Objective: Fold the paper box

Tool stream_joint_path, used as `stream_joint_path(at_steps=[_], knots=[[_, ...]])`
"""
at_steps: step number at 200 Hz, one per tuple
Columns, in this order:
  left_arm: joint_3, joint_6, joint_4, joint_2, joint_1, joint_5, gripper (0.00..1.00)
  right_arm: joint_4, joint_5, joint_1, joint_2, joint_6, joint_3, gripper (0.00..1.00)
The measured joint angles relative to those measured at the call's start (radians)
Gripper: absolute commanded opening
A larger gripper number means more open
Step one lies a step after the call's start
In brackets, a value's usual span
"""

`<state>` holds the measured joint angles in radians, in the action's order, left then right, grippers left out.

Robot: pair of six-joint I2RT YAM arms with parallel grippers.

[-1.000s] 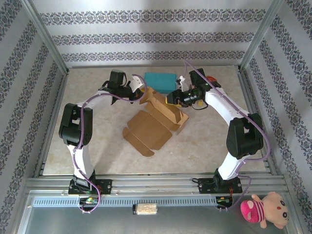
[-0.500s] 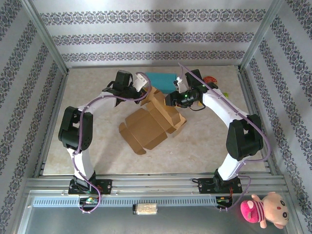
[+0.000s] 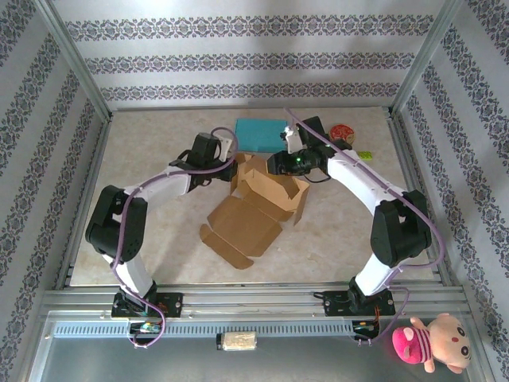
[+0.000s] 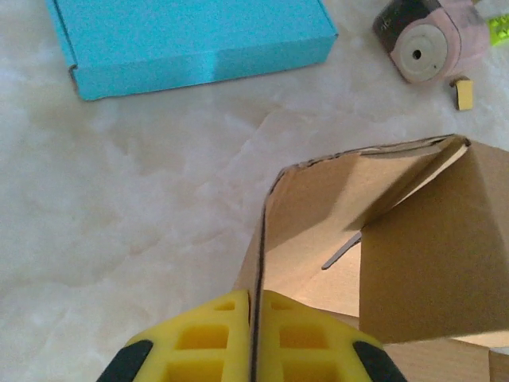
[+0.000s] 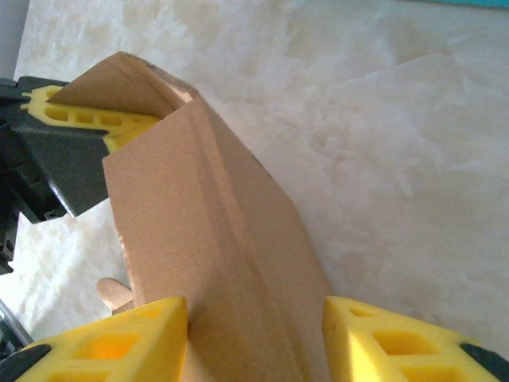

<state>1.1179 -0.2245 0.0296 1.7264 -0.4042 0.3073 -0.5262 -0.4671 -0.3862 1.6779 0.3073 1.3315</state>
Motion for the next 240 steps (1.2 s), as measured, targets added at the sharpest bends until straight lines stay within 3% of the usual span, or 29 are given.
stream_joint_path(at_steps=[21,49,66,132,192,240], knots=[[-0.113,-0.042,-0.106,-0.064,-0.028,-0.057,0.0,0.013,0.013,-0.019,-0.021,-0.008,-0.023,0.49],[-0.202,-0.072,-0.224,-0.089,-0.056,-0.101,0.0,0.013,0.021,-0.024,-0.047,-0.043,-0.032,0.68],[-0.21,-0.072,-0.248,-0.089,-0.066,-0.11,0.0,-0.011,0.017,-0.024,-0.054,-0.086,-0.03,0.74],[-0.204,-0.019,-0.251,-0.089,-0.073,-0.129,0.0,-0.107,-0.097,-0.021,-0.034,-0.135,0.029,0.81],[-0.188,0.078,-0.241,-0.089,-0.073,-0.137,0.0,-0.202,-0.17,0.019,0.008,-0.154,0.162,0.94],[-0.175,0.114,-0.237,-0.089,-0.073,-0.132,0.0,-0.301,-0.185,0.031,0.052,-0.239,0.206,0.94]])
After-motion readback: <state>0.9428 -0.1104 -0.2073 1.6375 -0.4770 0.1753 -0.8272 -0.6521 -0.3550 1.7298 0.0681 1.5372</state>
